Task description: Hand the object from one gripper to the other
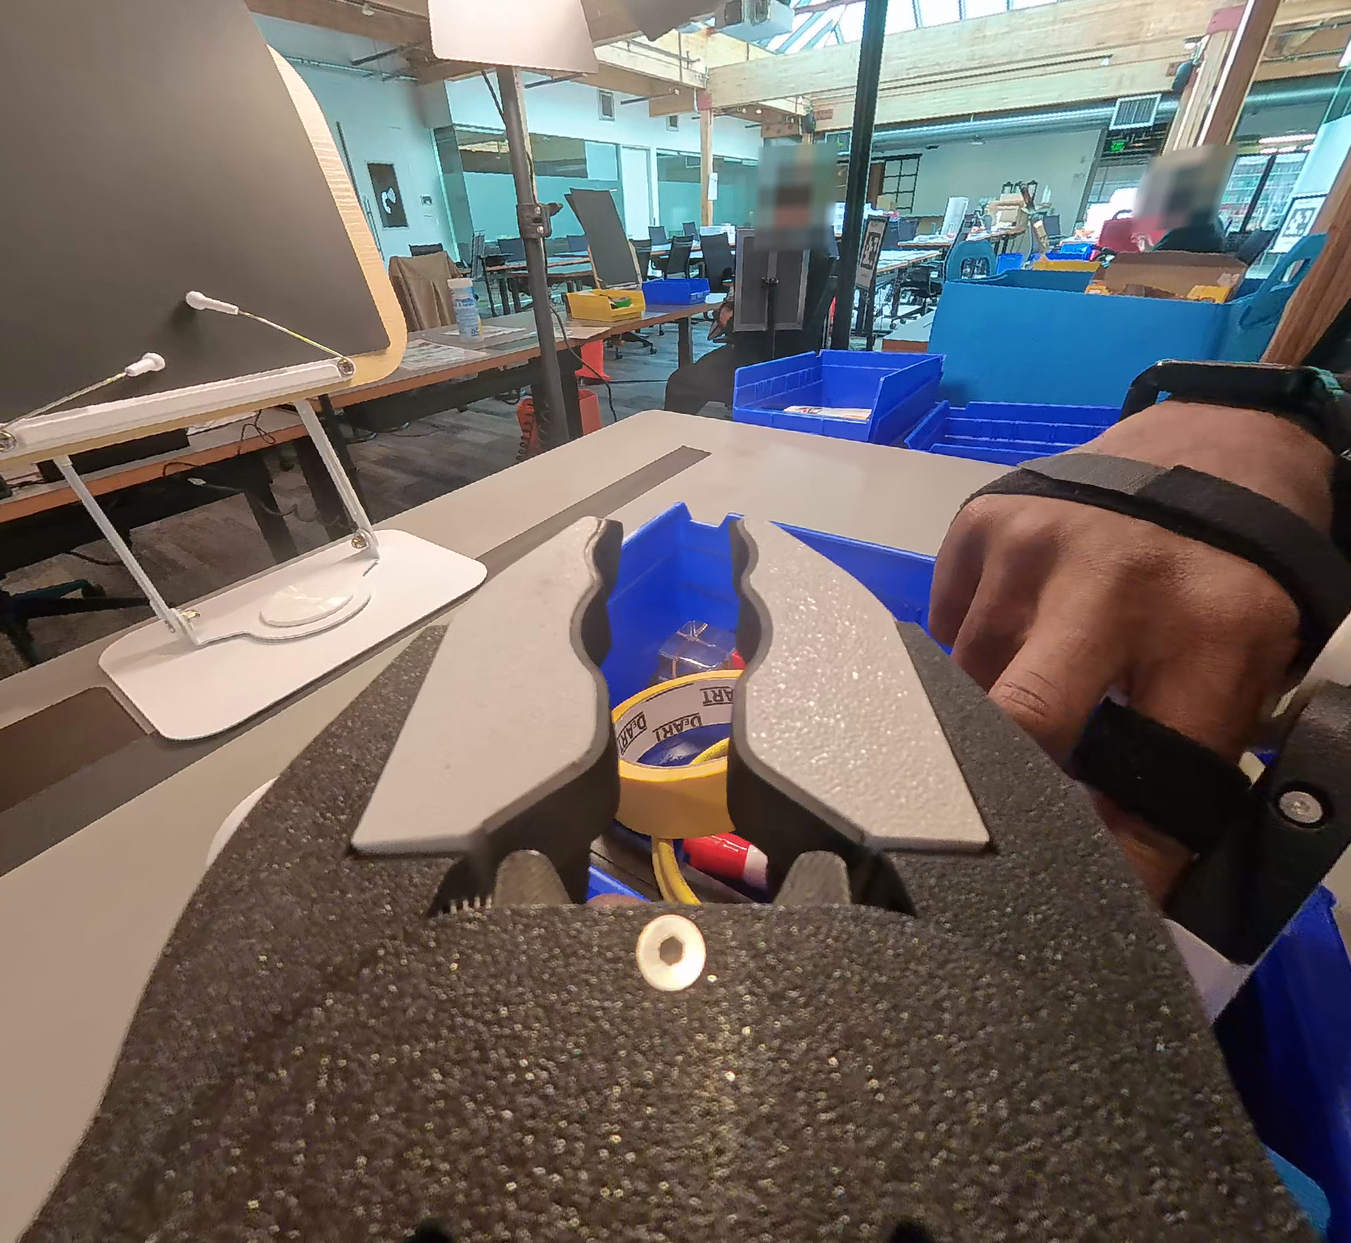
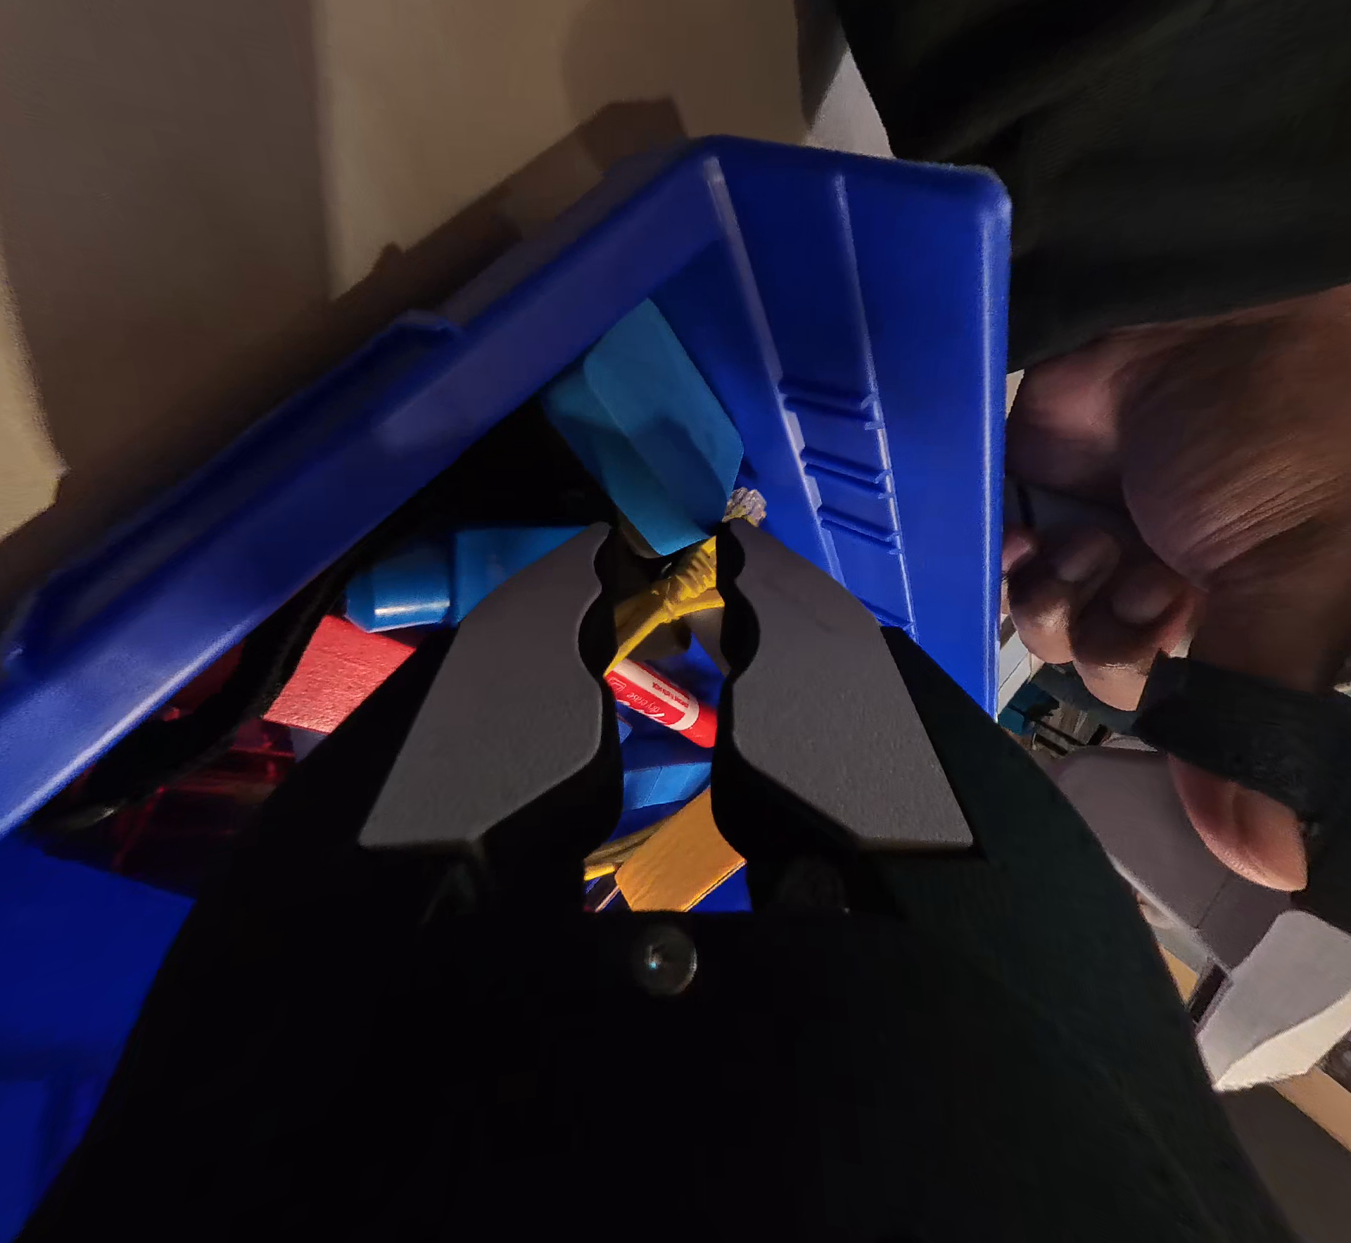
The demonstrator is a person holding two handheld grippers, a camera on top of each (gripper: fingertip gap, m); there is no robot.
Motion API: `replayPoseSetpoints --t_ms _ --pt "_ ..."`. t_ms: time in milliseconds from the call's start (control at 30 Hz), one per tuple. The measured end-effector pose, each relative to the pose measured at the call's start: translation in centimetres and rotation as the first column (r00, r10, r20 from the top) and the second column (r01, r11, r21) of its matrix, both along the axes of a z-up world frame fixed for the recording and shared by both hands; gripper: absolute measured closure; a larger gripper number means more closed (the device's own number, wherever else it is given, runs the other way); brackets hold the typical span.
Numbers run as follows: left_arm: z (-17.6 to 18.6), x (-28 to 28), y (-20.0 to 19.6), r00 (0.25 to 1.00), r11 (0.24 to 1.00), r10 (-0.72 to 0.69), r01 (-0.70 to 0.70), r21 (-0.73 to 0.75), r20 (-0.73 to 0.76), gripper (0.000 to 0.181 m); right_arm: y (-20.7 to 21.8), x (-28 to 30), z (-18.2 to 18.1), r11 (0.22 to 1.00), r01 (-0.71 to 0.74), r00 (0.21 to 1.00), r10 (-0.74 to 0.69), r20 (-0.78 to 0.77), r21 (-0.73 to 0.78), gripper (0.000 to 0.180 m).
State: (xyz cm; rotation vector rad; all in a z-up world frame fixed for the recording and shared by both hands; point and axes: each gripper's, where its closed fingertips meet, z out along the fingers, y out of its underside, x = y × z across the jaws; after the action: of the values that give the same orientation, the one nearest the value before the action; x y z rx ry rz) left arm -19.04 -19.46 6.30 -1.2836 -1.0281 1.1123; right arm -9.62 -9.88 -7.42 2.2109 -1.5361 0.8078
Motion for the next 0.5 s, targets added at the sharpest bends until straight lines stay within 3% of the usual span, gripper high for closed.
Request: replayPoseSetpoints --t_ms 500 --pt "0.0 -0.1 0.2 1.0 1.0 -0.012 0.012 0.01 0.001 0.15 0.3 1.1 0.4 0.981 -0.149 0.982 0.132 -0.133 -0.127 0.135"
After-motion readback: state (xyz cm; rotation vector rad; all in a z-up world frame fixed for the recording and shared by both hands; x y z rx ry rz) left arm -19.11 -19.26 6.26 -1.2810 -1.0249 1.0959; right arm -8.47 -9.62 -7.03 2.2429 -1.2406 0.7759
